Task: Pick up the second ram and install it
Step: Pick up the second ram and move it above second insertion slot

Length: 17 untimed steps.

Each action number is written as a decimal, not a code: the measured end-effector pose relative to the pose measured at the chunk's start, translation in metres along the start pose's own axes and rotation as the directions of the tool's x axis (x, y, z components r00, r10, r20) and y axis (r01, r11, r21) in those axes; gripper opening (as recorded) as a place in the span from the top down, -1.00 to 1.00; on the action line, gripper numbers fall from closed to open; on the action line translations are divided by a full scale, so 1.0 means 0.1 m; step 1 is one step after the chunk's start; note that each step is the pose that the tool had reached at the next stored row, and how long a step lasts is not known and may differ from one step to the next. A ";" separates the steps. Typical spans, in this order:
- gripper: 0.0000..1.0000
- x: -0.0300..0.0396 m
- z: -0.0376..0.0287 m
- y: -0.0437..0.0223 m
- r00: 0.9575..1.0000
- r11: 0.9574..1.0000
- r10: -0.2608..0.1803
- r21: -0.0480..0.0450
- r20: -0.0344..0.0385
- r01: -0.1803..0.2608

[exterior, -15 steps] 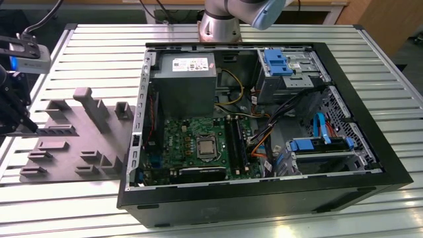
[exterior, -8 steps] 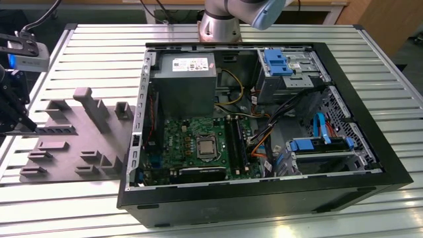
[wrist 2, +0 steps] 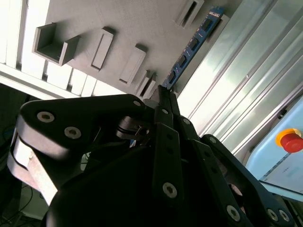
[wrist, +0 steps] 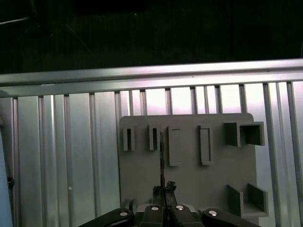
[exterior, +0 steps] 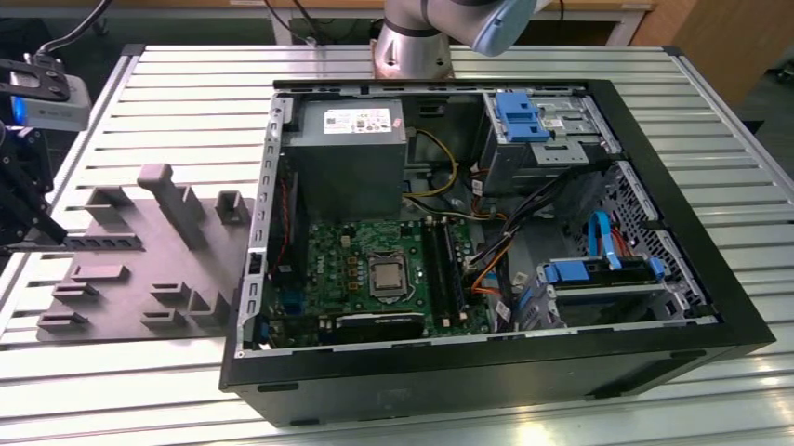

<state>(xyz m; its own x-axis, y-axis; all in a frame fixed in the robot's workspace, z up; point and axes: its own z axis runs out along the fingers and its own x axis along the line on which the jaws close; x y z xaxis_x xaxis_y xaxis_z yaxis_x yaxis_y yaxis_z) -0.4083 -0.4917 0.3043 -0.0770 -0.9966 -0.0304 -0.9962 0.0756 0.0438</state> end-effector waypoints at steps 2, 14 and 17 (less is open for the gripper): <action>0.76 -0.001 -0.008 0.000 1.000 1.000 0.000 0.000 0.000 0.000; 0.76 -0.007 -0.060 0.003 1.000 1.000 0.000 0.001 0.000 0.000; 0.76 -0.008 -0.074 0.004 1.000 1.000 0.000 0.001 0.000 0.000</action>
<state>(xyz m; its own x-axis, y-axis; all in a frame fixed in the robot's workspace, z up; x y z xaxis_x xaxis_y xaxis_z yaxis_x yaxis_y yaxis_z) -0.4083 -0.4911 0.3117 -0.0770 -0.9966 -0.0305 -0.9962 0.0756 0.0431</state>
